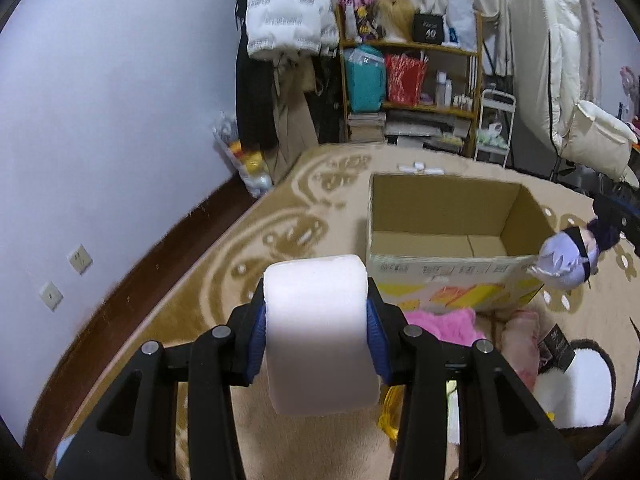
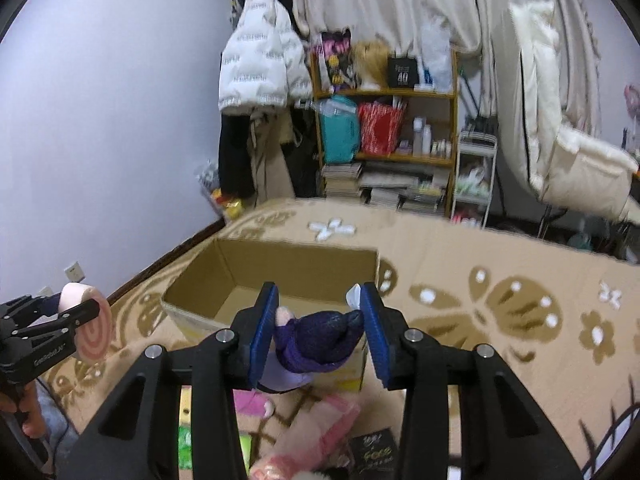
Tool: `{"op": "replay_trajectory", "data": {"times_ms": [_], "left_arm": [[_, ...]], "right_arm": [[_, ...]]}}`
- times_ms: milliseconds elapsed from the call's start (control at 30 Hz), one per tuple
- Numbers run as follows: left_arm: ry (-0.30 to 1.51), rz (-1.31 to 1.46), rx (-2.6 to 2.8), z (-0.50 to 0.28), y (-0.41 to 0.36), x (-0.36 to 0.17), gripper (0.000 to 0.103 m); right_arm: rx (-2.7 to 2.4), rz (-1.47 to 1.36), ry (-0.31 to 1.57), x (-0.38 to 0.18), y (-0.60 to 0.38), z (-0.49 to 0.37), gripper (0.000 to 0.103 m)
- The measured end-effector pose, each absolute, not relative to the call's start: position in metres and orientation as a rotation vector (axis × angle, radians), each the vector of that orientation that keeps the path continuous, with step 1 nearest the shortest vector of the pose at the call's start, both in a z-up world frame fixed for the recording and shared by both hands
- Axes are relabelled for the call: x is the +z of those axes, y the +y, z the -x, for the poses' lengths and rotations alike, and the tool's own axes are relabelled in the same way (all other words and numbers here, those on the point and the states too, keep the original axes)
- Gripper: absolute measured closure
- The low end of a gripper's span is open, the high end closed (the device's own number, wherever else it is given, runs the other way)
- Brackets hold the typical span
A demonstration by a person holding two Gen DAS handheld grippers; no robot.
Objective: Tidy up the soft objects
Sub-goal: 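Lift the pink cushion with the left gripper while the right gripper carries the doll over the box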
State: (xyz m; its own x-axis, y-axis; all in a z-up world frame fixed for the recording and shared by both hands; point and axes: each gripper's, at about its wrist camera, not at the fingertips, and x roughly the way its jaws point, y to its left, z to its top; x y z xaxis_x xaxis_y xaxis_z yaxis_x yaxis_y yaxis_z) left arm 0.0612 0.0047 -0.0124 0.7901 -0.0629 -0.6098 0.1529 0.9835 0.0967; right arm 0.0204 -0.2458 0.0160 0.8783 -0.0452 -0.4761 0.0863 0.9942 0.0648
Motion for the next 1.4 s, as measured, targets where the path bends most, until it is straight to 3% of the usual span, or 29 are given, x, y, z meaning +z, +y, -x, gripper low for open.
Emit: {"op": "replay_trajectory", "data": {"times_ms": [767,1400], "left_arm": [[0.488,-0.196,-0.144,-0.11,-0.042,0.036,0.062],[0.582,-0.219,-0.25,-0.161,-0.085,-0.01,0.061]], "right_arm": [[-0.123,0.045,0.44,0.031,-0.225,-0.078,0.058],[-0.111,0.038,0.503,-0.004,-0.245,-0.115,0.057]]}}
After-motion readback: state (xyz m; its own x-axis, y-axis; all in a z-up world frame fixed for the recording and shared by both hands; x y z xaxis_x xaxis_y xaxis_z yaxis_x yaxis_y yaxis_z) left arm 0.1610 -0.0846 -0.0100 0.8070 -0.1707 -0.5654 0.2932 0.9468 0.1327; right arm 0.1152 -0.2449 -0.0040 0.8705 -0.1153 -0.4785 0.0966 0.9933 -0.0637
